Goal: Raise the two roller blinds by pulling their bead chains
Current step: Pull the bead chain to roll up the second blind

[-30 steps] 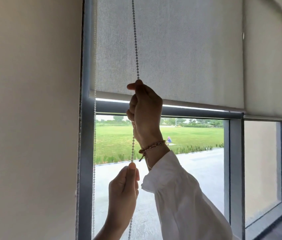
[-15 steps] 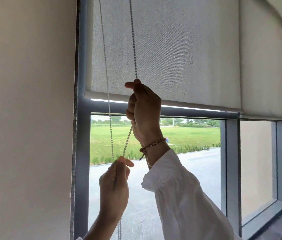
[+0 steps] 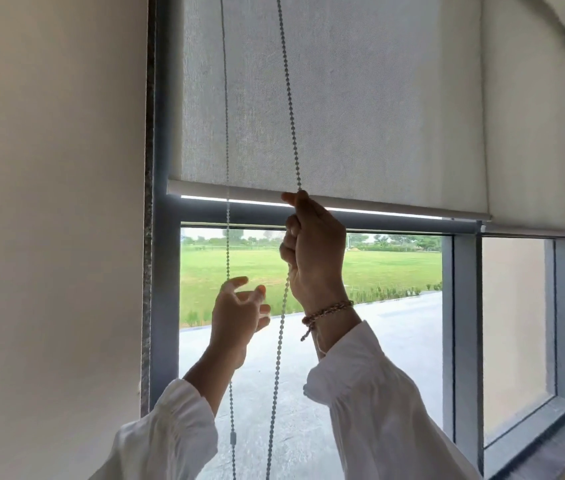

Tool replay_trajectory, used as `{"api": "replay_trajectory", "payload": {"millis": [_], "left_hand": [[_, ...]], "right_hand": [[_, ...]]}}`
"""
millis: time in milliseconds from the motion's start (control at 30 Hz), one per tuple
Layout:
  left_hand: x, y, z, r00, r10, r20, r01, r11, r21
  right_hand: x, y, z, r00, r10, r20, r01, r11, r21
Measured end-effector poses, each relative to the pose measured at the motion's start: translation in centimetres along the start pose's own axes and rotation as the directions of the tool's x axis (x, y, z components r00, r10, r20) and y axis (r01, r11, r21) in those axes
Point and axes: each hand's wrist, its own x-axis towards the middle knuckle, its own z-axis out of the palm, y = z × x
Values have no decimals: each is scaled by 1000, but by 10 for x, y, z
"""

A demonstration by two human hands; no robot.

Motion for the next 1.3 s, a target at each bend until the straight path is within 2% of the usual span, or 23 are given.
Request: {"api": "replay_trajectory", "payload": {"millis": [67,133,200,267,300,333,367,433,500,567,633,700,767,833,867,967,1033,1133,1300], "left_hand": [[-1,-2,0,1000,-3,3,3,995,-95],[-5,-2,-2,979,147,-139,-149,989,-4],[-7,-3,-6,849,405,-338,-321,905,278],[-6,-5,-8,717,568,-403,-372,802,468],[-4,-4,-11,697,594,-401,-373,778,505],[-2,-5,-12,721,577,-383,-367,787,496],[0,-5,-11,776,522,-355,-358,827,434],[3,-7,-12,888,361,-284,-307,926,218],[4,-10,-14,951,238,-198,-230,971,60],[0,-16,-13,947,254,-195,-262,965,-20],[-8,-16,-12,913,334,-232,-358,931,-68],[-18,-15,-9,896,390,-211,-416,905,-92],[-27,-13,-6,905,403,-138,-417,905,-87],[-34,-12,-4,918,393,-55,-397,913,-91],[-37,-11,-3,924,382,-18,-381,918,-111],[-44,-9,-1,942,330,64,-310,927,-210],[-48,-10,-3,948,302,102,-271,932,-241],[-50,-10,-8,942,306,141,-270,936,-228],[-52,-16,-9,938,310,156,-286,945,-159]], "right_hand": [[2,3,-6,999,-3,-55,2,1000,-29],[3,5,-9,997,-2,-83,-2,999,-49],[3,6,-10,996,1,-87,-5,999,-52],[3,7,-11,997,-10,-79,5,998,-63],[3,8,-11,997,-18,-76,13,998,-67],[3,9,-11,997,-24,-76,19,997,-71],[4,10,-11,996,-28,-80,22,997,-74],[5,13,-10,996,-27,-88,19,996,-90],[5,16,-8,993,-35,-116,19,990,-136],[4,19,-6,979,-109,-171,58,959,-279],[2,23,-5,956,-238,-174,117,848,-517],[-3,31,-4,944,-313,-106,155,703,-694],[-5,36,-3,933,-360,-29,224,640,-735],[-4,35,2,943,-330,33,253,653,-714],[-3,33,5,964,-261,47,223,697,-682],[5,27,12,990,65,126,-9,915,-403],[11,21,17,958,202,204,-166,970,-179],[19,17,20,959,195,204,-158,970,-185],[17,28,24,995,81,58,-65,966,-250]]}}
